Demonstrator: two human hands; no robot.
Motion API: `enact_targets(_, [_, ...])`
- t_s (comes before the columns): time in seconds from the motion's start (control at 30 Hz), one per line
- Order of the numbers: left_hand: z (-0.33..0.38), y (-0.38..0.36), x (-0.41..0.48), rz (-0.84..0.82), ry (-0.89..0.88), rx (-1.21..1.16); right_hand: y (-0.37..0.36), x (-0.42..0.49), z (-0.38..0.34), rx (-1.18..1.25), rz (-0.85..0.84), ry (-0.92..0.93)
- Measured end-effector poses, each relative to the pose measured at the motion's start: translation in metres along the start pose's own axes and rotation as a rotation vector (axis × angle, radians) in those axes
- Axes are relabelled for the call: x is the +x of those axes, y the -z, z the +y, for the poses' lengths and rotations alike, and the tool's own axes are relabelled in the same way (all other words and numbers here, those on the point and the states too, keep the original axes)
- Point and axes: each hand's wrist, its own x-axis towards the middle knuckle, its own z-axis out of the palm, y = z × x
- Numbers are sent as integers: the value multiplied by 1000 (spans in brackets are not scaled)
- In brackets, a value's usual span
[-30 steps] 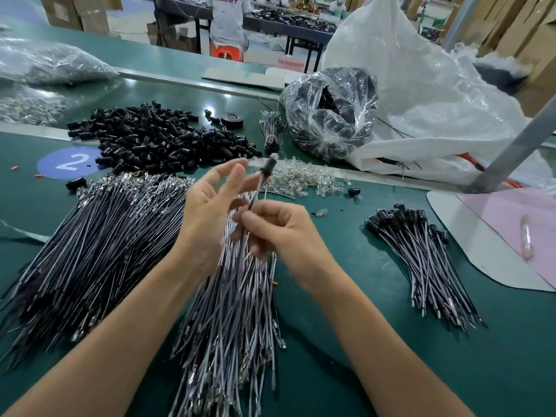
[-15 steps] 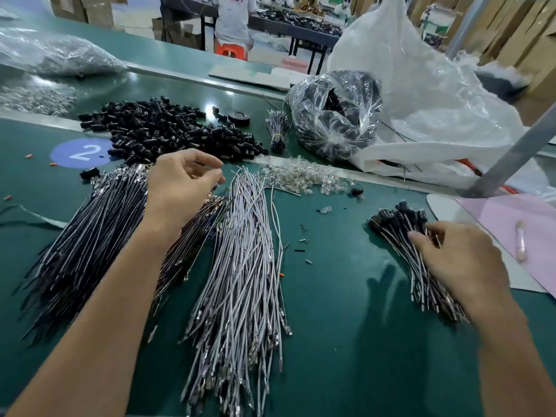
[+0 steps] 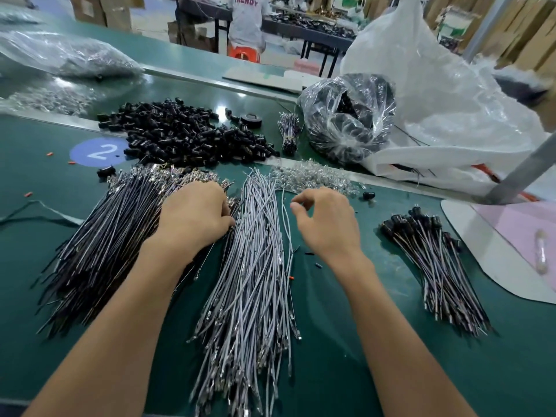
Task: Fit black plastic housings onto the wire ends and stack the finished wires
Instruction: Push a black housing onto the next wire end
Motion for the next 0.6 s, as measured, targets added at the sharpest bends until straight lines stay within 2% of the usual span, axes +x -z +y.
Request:
enact_targets(0.17, [3, -6, 2, -8, 47, 21, -10, 7, -3, 109, 16, 19])
enact_targets(0.33, [0, -7, 2, 96, 101, -153, -15, 5, 5, 239, 64, 12])
enact_targets(0.43, [-4, -6, 5, 186, 150, -329, -15, 5, 10, 296, 88, -15])
enact_targets(0.6, [-1, 0, 4, 253, 133, -827, -16, 6, 10, 350, 73, -22])
